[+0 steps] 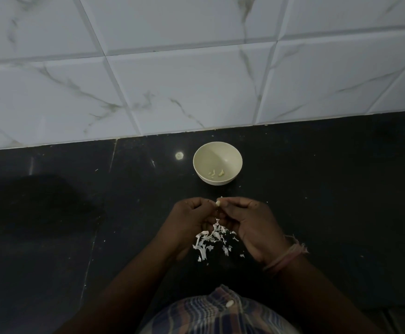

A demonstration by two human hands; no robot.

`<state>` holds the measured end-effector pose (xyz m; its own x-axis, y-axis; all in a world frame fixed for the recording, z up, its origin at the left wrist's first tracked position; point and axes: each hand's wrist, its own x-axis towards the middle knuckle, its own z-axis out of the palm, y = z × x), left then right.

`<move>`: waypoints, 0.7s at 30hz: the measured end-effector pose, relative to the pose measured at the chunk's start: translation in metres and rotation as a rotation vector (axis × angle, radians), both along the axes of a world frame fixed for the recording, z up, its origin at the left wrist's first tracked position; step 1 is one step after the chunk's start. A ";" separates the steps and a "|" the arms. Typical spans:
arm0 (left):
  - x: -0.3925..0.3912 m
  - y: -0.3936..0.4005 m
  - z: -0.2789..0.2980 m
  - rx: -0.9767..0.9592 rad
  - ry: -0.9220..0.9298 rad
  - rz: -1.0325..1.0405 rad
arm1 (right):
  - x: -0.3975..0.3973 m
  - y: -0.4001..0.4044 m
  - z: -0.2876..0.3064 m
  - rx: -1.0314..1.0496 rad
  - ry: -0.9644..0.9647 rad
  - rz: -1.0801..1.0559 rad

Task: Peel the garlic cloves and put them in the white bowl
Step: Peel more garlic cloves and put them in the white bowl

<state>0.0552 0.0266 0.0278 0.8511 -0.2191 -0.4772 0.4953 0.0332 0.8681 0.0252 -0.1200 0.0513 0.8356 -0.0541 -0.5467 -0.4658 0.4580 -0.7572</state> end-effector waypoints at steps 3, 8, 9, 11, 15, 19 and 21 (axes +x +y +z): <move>0.001 -0.001 -0.002 0.000 -0.015 0.011 | -0.002 -0.002 -0.009 -0.448 -0.140 0.133; 0.002 0.001 -0.001 0.027 -0.049 0.001 | -0.002 -0.001 -0.012 -0.557 -0.234 0.190; 0.002 0.001 -0.001 0.035 -0.056 -0.004 | -0.002 -0.001 -0.013 -0.556 -0.242 0.178; 0.002 0.001 0.000 0.040 -0.066 -0.009 | -0.002 0.000 -0.014 -0.556 -0.256 0.163; 0.001 0.000 -0.001 0.018 -0.059 0.001 | -0.001 0.000 -0.023 -0.487 -0.237 0.129; -0.001 0.000 -0.002 -0.096 0.041 0.020 | 0.000 0.005 -0.022 -0.138 -0.156 0.021; -0.001 -0.001 -0.004 -0.141 0.113 0.044 | 0.001 0.006 -0.024 -0.060 -0.130 -0.025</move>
